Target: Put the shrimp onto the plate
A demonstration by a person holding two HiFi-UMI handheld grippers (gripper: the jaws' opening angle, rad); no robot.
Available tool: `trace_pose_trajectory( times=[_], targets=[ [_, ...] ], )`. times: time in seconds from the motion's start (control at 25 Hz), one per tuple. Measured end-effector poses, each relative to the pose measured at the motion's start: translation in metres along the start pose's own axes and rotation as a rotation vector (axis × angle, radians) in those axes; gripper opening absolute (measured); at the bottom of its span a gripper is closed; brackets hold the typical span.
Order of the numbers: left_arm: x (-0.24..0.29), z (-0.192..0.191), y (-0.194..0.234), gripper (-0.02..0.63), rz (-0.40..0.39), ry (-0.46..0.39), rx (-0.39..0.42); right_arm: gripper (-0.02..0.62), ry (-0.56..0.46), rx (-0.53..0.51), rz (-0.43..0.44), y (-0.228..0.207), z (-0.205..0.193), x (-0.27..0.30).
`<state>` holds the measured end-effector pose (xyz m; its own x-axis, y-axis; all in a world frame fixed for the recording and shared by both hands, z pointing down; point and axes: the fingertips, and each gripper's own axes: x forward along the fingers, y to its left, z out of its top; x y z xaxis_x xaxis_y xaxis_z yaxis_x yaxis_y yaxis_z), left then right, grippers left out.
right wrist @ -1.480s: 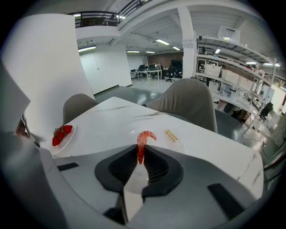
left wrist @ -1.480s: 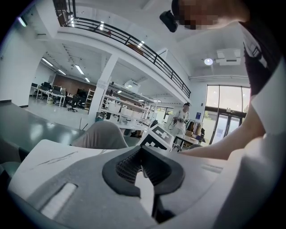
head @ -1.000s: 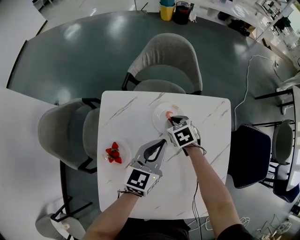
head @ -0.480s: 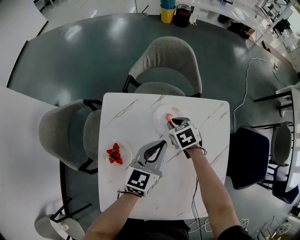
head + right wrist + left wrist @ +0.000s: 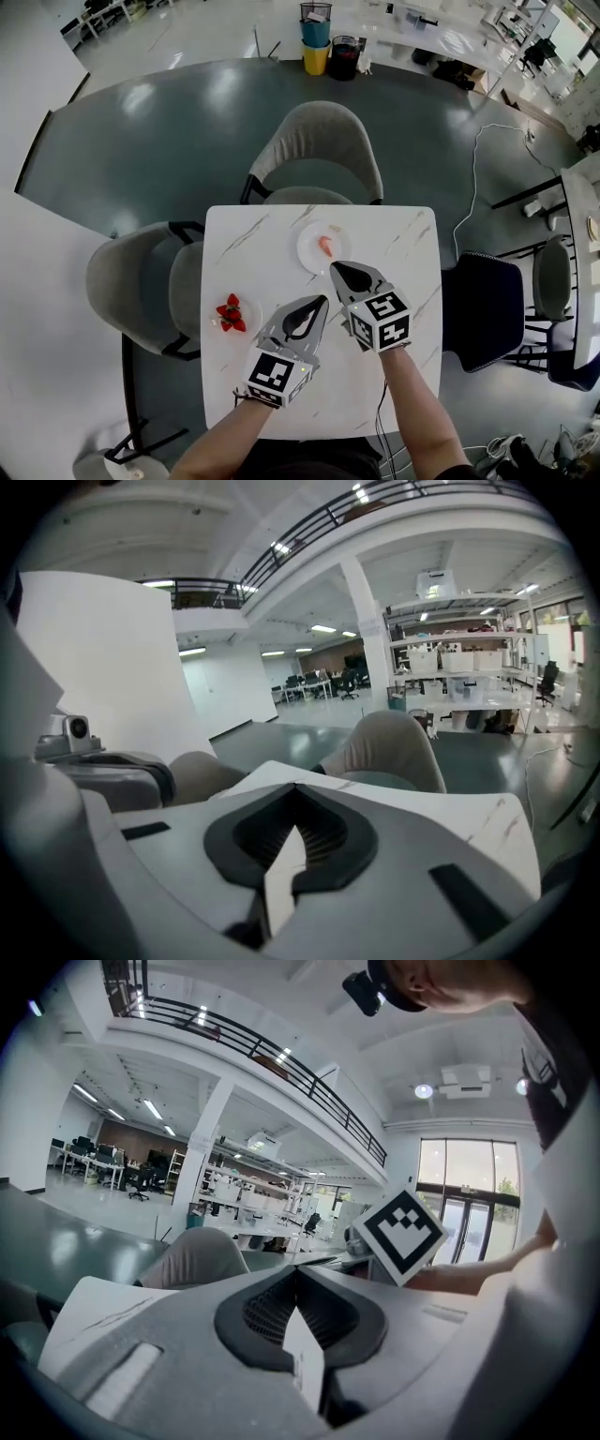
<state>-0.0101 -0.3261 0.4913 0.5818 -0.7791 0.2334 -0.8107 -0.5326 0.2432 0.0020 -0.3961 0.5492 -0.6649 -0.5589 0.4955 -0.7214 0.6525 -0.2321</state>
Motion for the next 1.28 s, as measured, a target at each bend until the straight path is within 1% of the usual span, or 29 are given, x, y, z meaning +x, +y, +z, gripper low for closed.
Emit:
trace_pose_trajectory(
  times=[0.28,0.56,0.88,1.08,1.28],
  targets=[
    [-0.050,0.032,-0.046,0.009,-0.050,-0.028,0.039,0.002,-0.155,-0.022,-0.041,0.057,0.035,-0.075],
    [-0.122,0.057,-0.088,0.009,-0.089,-0.064,0.037,0.000,-0.282,-0.046,-0.105,0.119,0.052,-0.156],
    [-0.181,0.076,-0.117,0.009,-0.111,-0.124,0.055,0.000,-0.352,-0.084,-0.165,0.173,0.059,-0.209],
    [-0.203,0.089,-0.132,0.008,-0.127,-0.147,0.073,0.000,-0.383,-0.099,-0.196,0.193,0.066,-0.235],
    [-0.223,0.110,-0.153,0.008,-0.148,-0.176,0.095,0.000,-0.414,-0.113,-0.209,0.209,0.079,-0.261]
  ],
)
